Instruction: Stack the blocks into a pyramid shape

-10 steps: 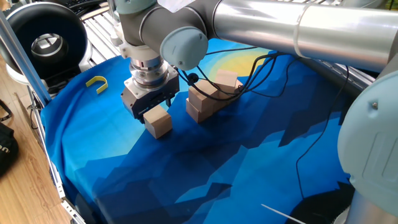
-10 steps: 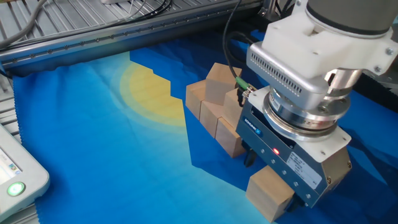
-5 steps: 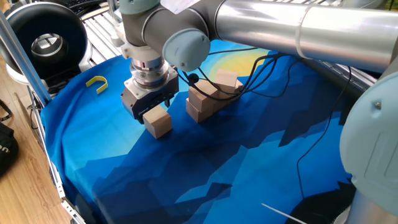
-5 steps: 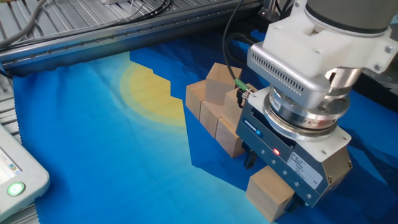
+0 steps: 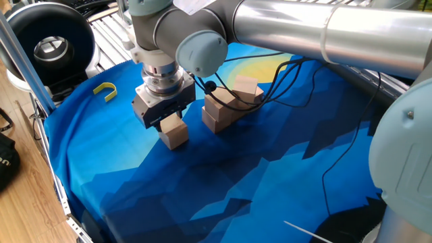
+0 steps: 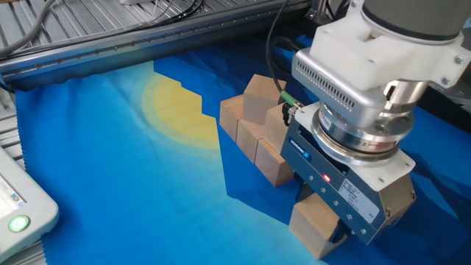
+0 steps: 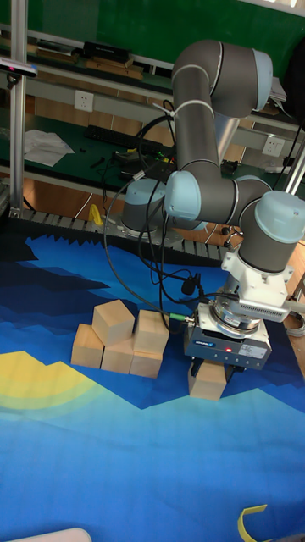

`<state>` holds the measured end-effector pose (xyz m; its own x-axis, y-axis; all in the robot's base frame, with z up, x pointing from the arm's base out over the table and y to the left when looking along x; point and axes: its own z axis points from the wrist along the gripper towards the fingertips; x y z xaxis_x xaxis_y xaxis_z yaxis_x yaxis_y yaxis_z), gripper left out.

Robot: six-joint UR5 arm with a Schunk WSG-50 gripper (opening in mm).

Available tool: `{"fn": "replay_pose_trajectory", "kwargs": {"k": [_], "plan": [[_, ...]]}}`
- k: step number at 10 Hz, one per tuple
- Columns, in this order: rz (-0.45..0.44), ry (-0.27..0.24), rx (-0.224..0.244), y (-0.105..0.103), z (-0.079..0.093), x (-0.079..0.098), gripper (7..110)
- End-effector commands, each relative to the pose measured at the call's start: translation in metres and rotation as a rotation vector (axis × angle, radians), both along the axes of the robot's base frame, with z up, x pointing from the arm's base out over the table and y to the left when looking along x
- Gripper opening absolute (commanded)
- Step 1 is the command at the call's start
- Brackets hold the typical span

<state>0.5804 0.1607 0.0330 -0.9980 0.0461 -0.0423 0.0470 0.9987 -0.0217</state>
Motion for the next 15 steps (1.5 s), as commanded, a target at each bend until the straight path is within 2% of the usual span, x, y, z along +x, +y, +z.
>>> {"fn": "replay_pose_trajectory", "kwargs": {"k": [1,2,4,6,7,9,12,13,14,15], "plan": [[-0.015,-0.002,0.016,0.003,0.001,0.001,7],[-0.018,-0.002,0.022,0.004,0.002,0.001,7],[-0.032,0.008,0.003,0.002,0.011,-0.003,7],[-0.043,0.019,0.014,0.011,0.026,-0.015,7],[-0.043,0.027,0.032,0.019,0.036,-0.026,7],[-0.031,0.035,0.068,0.029,0.045,-0.056,7],[-0.032,0.070,0.066,0.024,0.054,-0.097,7],[-0.027,0.072,0.062,0.022,0.058,-0.097,7],[-0.029,0.101,0.078,0.026,0.060,-0.104,7],[-0.038,0.106,0.084,0.028,0.059,-0.105,7]]}}
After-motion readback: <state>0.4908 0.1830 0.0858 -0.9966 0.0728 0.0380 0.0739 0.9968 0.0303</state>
